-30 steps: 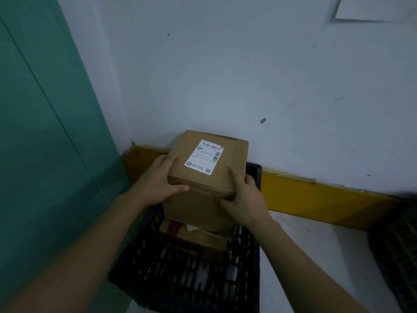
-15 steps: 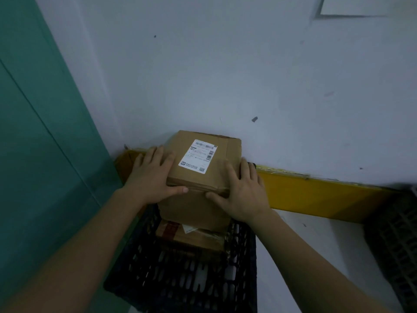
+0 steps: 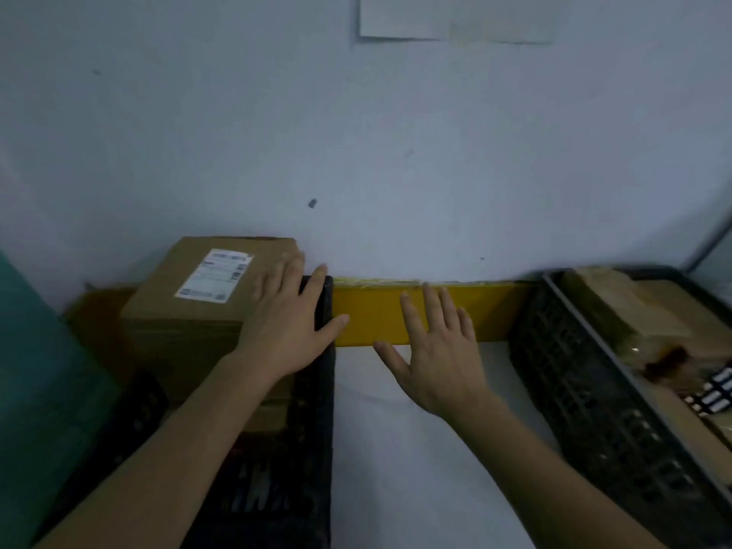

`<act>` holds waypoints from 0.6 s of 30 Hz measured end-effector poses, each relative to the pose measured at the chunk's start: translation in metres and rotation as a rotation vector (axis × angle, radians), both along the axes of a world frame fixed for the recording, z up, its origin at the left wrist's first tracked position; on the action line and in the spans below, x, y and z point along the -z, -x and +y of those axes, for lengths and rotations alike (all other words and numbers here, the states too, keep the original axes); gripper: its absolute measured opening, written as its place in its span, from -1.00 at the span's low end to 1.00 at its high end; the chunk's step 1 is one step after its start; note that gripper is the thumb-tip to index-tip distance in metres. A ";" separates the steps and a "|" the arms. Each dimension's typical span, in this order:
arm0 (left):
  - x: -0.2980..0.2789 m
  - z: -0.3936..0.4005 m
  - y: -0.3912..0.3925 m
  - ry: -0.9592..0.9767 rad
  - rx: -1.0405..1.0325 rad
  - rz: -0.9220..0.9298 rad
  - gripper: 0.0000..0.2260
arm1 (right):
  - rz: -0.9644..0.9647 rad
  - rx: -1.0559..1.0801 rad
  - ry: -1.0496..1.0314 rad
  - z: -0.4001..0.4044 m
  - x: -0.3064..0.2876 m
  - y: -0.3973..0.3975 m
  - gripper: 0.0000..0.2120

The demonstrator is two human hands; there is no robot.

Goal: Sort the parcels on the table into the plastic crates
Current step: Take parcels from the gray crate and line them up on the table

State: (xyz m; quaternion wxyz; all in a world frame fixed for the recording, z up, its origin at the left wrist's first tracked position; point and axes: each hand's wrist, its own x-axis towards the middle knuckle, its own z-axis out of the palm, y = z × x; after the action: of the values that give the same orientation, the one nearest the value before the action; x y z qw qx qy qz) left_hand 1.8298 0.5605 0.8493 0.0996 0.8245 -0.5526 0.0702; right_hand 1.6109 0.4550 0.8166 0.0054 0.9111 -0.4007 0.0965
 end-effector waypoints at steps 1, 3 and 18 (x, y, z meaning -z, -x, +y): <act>0.001 -0.010 0.019 -0.008 0.022 0.010 -0.18 | 0.011 0.022 -0.009 -0.003 0.001 0.021 -0.11; 0.004 -0.027 0.058 -0.017 0.073 0.010 -0.18 | 0.012 0.059 -0.031 -0.010 0.002 0.062 -0.11; 0.041 -0.150 0.324 -0.047 0.219 0.093 -0.17 | -0.029 0.341 -0.116 -0.108 0.024 0.351 -0.14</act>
State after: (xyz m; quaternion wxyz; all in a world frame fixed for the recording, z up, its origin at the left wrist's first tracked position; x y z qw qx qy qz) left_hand 1.5062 0.4101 0.8084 0.1128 0.7638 -0.6355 0.0077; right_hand 1.2602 0.3474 0.7923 -0.0368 0.8273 -0.5543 0.0838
